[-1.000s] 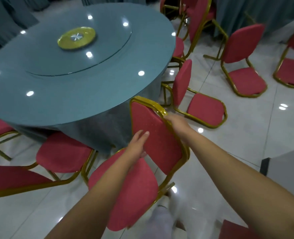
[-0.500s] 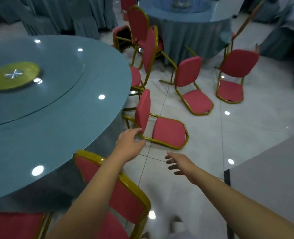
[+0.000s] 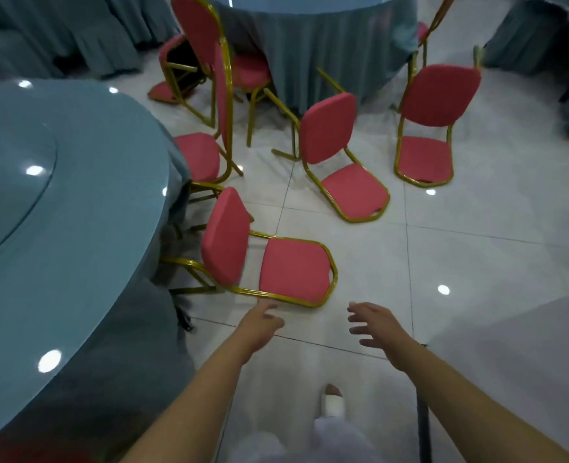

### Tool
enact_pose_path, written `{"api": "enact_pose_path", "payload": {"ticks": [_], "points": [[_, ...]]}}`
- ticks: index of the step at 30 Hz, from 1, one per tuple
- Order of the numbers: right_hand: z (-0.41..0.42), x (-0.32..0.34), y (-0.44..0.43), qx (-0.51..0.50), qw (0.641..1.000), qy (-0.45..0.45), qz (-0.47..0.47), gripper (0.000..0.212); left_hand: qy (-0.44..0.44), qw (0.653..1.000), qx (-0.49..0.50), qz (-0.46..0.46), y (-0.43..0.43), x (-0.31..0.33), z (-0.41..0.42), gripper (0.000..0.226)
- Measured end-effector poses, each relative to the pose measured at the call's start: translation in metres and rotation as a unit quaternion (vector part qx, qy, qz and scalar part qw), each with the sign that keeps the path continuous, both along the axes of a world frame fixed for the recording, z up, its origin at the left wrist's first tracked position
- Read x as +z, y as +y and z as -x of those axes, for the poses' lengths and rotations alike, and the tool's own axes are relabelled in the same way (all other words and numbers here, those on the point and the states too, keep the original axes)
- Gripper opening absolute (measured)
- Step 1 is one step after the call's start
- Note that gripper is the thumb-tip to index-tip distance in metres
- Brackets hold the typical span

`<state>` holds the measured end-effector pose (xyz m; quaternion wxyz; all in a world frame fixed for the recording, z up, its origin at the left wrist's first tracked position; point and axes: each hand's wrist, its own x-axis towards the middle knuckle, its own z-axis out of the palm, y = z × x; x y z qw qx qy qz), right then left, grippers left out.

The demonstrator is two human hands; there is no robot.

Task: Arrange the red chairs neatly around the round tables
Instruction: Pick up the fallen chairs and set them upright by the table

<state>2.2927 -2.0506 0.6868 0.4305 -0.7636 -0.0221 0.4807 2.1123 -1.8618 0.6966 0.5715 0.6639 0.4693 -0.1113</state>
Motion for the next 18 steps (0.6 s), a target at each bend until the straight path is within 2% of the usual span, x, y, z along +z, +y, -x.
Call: {"api": "enact_pose_path", "payload": {"ticks": [5, 9, 12, 14, 18], "points": [[-0.087, 0.004, 0.039, 0.017, 1.0, -0.003, 0.009, 0.022, 0.04, 0.99, 0.121, 0.066, 0.025, -0.018, -0.03, 0.036], [-0.147, 0.011, 0.087, 0.047, 0.999, -0.015, -0.008, 0.012, 0.092, 0.975, 0.186, 0.082, 0.064, -0.037, -0.046, 0.027], [-0.19, 0.012, 0.13, 0.053, 0.998, -0.035, -0.003, 0.021, 0.126, 0.97, 0.182, 0.1, 0.102, -0.053, -0.069, 0.007], [-0.214, 0.012, 0.157, 0.049, 0.998, -0.047, 0.006, 0.028, 0.12, 0.968, 0.197, 0.103, 0.125, -0.062, -0.089, 0.007], [-0.247, 0.013, 0.199, 0.062, 0.997, -0.033, 0.044, 0.029, 0.106, 0.962, 0.222, 0.121, 0.159, -0.073, -0.123, 0.011]]}}
